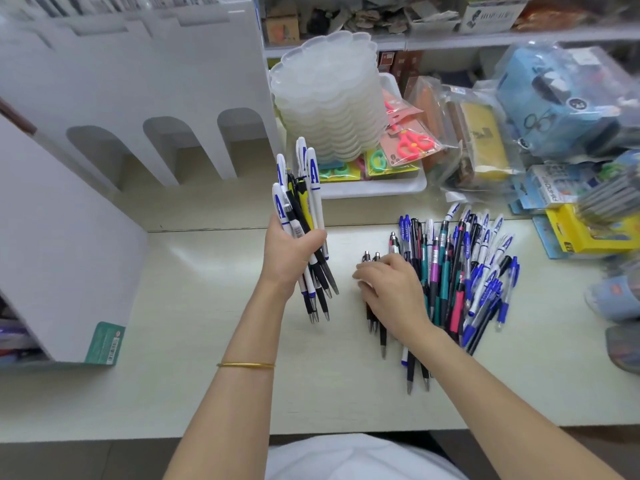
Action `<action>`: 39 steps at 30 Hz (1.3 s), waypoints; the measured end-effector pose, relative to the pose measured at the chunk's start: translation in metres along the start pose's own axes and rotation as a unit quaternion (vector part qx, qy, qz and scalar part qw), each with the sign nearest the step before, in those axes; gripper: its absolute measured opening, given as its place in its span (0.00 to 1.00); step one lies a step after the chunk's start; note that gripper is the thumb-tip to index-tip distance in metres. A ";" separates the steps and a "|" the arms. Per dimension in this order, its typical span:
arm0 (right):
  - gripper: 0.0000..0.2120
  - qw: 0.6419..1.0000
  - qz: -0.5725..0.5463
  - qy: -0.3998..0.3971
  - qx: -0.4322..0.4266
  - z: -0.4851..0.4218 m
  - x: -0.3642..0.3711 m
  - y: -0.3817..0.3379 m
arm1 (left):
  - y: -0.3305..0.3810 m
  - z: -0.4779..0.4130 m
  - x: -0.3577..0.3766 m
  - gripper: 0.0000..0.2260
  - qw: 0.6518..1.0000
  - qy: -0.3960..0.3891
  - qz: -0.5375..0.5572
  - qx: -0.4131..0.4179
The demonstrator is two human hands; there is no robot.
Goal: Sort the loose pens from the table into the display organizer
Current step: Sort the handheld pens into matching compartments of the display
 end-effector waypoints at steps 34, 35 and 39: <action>0.15 0.437 -0.765 0.141 0.451 -0.081 -0.031 -0.090 | 0.041 0.011 0.005 0.27 0.982 -0.096 0.067 0.146; 0.15 0.479 -0.744 0.120 0.450 -0.081 -0.030 -0.088 | 0.040 0.008 0.002 0.26 0.982 -0.101 0.059 0.148; 0.20 0.718 -0.583 0.111 0.364 -0.083 -0.034 -0.073 | 0.021 -0.001 -0.008 0.16 0.985 -0.111 0.010 0.133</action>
Point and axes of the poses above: each hand's wrist, its own z-axis away from the middle knuckle, its own x-axis out of the palm, y = z × x, the point moved 1 cm from there along -z, towards the middle knuckle, and after that the axes turned 11 degrees about -x, right-handed, at the moved point
